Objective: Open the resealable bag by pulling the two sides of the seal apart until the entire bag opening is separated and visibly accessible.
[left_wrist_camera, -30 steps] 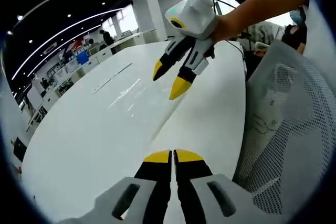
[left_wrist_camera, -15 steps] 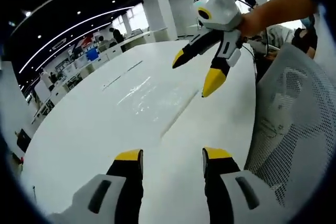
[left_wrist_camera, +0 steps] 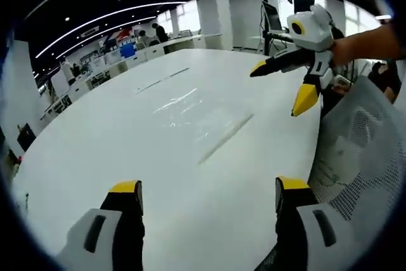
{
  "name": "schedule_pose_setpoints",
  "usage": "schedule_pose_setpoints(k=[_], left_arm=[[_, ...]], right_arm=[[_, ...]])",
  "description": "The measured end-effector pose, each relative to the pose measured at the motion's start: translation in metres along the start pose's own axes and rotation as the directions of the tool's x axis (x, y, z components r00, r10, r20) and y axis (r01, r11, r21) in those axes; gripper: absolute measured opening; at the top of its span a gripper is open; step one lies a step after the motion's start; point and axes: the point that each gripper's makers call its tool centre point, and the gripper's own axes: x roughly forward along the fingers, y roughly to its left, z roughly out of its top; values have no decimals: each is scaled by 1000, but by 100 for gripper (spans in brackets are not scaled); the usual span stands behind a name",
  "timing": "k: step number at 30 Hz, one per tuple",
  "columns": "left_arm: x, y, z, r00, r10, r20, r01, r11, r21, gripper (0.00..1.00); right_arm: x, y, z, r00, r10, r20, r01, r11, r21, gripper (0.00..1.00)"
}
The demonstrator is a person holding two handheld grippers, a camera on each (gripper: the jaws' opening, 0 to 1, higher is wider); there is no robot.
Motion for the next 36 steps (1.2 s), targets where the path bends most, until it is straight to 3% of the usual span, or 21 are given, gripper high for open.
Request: schedule_pose_setpoints(k=[3,8,17,23,27,30,36], left_arm=[[-3,-1,0,1000,5,2,-5,1000,-23,90],[-11,-4,0,1000,12,13,-11,999,-31,92],[-21,-9,-22,999,40,-1,-40,996,-77,91],[-22,-14,-16,999,42,12,-42,999,-5,88],[-22,-13,-21,999,48,14,-48,999,-3,87],[-24,-9,-24,998,63,15,-62,996,-61,83],[-22,-8,-23,996,82,25,-82,996,-25,83]], right_arm=[[-5,0,-5,1000,-15,-13,15,999,30,100],[-18,3,-5,999,-39,21,38,998,58,100],[-27,12,-15,997,-65,49,60,993,98,100],[-33,19,-18,994,-104,42,99,990,95,100],[-38,19,-16,988,-145,45,141,987,78,100],[-37,20,-18,988,-146,55,143,988,54,100],[-35,20,-24,987,-154,35,153,988,23,99]])
